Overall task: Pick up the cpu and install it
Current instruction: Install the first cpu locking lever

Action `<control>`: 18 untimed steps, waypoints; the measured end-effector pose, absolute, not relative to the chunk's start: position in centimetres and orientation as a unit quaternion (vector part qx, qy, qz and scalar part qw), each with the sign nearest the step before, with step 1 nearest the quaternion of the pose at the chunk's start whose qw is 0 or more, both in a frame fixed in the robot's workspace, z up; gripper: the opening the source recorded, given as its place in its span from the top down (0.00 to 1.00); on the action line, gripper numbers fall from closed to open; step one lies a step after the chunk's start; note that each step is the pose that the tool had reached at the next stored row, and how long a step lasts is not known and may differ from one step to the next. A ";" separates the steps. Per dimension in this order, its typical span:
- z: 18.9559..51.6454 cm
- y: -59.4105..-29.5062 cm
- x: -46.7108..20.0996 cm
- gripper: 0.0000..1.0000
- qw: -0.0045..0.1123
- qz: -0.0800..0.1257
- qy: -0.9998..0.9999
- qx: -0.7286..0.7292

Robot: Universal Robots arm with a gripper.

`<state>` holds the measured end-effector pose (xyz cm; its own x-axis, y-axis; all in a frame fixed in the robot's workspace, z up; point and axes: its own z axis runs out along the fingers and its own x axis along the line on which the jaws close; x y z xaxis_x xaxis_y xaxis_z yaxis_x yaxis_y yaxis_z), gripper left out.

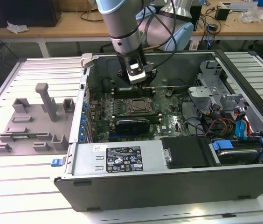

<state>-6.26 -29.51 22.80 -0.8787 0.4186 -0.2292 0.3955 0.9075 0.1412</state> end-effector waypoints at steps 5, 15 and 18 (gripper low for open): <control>22.8 -29.9 -6.3 0.89 0.130 0.024 0.969 0.209; 22.8 -30.2 -6.2 0.89 0.116 0.013 0.971 0.208; 22.7 -30.2 -6.0 0.89 0.077 0.005 0.975 0.209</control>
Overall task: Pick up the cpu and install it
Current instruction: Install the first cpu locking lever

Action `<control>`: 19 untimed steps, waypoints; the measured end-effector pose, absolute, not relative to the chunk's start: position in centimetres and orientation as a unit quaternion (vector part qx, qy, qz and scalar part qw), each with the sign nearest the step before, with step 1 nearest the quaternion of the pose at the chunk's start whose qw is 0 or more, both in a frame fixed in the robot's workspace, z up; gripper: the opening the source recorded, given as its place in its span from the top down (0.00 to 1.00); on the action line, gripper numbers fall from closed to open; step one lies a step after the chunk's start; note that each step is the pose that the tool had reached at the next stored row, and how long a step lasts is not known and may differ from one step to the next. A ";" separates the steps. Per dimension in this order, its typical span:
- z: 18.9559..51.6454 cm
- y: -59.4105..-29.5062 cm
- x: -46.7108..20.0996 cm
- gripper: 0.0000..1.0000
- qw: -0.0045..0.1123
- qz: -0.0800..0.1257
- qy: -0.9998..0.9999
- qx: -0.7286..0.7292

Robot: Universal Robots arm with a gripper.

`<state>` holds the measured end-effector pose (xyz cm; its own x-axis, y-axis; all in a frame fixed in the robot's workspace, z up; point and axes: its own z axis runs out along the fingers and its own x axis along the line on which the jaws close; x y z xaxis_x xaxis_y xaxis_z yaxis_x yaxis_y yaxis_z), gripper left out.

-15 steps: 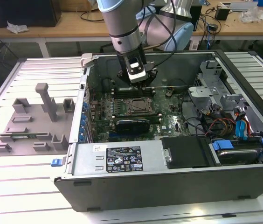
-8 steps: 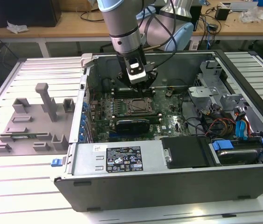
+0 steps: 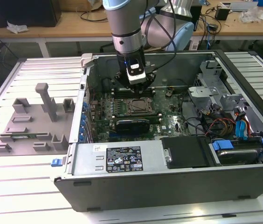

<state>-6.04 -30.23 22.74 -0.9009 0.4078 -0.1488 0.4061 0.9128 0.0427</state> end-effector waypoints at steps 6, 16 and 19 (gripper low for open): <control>22.7 -30.3 -5.9 0.89 0.055 0.001 0.976 0.209; 22.6 -30.3 -5.9 0.89 0.055 0.006 0.994 0.098; 22.6 -30.3 -5.9 0.89 0.055 0.004 0.995 0.078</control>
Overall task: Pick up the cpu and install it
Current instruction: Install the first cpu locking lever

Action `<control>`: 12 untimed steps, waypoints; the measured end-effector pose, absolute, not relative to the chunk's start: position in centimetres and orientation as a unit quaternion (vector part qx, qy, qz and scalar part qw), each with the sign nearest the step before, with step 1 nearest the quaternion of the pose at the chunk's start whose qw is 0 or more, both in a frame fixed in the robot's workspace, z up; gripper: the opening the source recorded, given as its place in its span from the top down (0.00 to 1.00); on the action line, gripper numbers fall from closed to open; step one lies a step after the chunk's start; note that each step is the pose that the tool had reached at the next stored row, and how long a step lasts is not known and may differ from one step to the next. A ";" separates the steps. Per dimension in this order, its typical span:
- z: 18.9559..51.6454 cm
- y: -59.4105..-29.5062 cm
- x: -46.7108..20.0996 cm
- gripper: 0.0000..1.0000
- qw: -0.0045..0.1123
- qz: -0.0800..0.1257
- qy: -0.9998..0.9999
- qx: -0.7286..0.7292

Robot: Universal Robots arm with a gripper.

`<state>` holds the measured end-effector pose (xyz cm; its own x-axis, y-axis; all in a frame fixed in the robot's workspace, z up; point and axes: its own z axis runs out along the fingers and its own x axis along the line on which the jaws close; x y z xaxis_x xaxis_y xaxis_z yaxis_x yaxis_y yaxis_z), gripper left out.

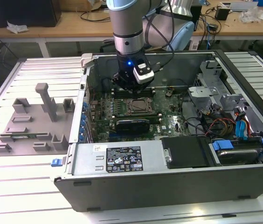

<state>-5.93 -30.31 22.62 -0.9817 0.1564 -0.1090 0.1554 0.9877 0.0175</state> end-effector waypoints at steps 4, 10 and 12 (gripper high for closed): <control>22.6 -30.3 -5.8 0.89 0.052 0.004 0.996 0.078; 22.6 -30.3 -5.5 0.89 0.027 0.002 0.997 0.078; 22.6 -30.3 -5.5 0.89 0.027 0.002 0.997 0.078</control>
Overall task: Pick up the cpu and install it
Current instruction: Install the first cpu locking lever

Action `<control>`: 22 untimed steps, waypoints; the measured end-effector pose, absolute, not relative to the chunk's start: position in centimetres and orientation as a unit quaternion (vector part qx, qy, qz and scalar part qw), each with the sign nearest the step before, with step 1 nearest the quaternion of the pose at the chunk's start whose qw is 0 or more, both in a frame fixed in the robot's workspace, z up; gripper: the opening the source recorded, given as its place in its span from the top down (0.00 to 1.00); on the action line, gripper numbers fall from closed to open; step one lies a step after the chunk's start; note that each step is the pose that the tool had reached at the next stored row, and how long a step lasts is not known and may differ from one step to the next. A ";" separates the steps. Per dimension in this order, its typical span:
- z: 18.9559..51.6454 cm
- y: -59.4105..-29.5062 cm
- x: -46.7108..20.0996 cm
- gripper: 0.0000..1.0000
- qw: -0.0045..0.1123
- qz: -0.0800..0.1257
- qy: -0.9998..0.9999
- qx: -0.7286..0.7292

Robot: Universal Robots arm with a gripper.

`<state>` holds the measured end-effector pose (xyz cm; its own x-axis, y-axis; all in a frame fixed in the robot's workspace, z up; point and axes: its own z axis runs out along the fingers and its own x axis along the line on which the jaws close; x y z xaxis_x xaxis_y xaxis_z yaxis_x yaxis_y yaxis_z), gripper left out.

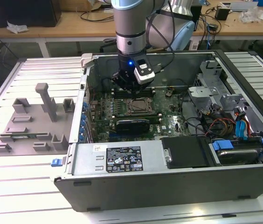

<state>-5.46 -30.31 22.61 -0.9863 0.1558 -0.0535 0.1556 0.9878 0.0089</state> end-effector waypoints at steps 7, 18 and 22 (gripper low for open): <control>22.6 -30.3 -4.5 0.89 0.027 0.003 0.998 0.061; 22.4 -31.3 -4.2 0.89 0.027 0.004 0.999 0.023; 22.4 -32.1 -4.2 0.89 0.027 0.004 0.999 0.018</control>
<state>-4.23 -32.14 22.39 -0.9979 0.0370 -0.0535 0.0366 0.9993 0.0088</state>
